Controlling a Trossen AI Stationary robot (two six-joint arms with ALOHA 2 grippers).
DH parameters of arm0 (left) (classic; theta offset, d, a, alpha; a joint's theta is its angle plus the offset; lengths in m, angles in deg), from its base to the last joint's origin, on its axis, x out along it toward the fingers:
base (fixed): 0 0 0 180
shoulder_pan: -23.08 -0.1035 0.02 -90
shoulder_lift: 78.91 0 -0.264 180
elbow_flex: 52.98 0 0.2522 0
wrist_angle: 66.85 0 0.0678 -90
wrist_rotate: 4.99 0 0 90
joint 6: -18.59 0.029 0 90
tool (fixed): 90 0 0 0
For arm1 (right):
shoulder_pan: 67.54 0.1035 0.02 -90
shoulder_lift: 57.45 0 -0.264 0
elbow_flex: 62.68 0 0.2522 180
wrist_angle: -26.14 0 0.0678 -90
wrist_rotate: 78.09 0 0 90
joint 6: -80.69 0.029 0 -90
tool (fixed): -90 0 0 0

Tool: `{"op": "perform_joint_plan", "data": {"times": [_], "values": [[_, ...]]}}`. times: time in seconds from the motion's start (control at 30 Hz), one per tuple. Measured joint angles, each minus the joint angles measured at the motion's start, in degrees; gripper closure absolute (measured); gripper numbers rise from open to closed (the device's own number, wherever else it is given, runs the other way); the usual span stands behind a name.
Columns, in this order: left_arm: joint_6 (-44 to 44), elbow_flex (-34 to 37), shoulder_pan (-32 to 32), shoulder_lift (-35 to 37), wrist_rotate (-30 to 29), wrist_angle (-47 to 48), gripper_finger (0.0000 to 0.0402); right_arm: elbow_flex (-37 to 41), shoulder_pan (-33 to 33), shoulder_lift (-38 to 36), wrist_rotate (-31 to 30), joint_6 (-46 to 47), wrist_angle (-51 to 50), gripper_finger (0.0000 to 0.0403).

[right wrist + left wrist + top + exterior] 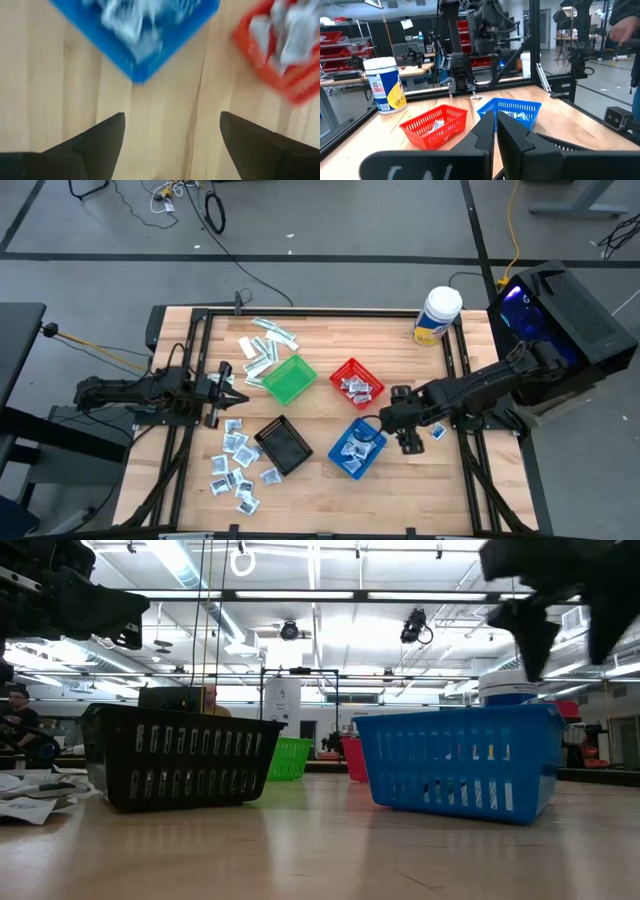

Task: Pick & Place First Aid Supplies
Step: Put the blue alcohol pad into the blue bin

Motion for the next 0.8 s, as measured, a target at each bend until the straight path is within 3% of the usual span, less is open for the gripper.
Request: {"op": "perform_joint_plan", "data": {"times": [0.17,0.4,0.6,0.8], "values": [[0.0,0.01,-0.01,0.0,0.0,-0.09,0.0376,0.0,0.0,0.79,2.19,2.52,-7.18,0.0076],[0.0,0.02,-0.02,0.0,0.0,0.01,0.0376,0.35,0.0,1.9,3.61,3.63,-8.55,0.0075],[0.0,0.01,0.0,0.02,0.0,-0.06,0.0376,4.67,-0.09,2.36,8.04,4.26,-8.94,0.0075],[0.0,0.02,-0.01,0.0,0.0,0.02,0.0376,10.21,-0.11,2.39,8.44,5.78,-9.44,0.0075]]}}
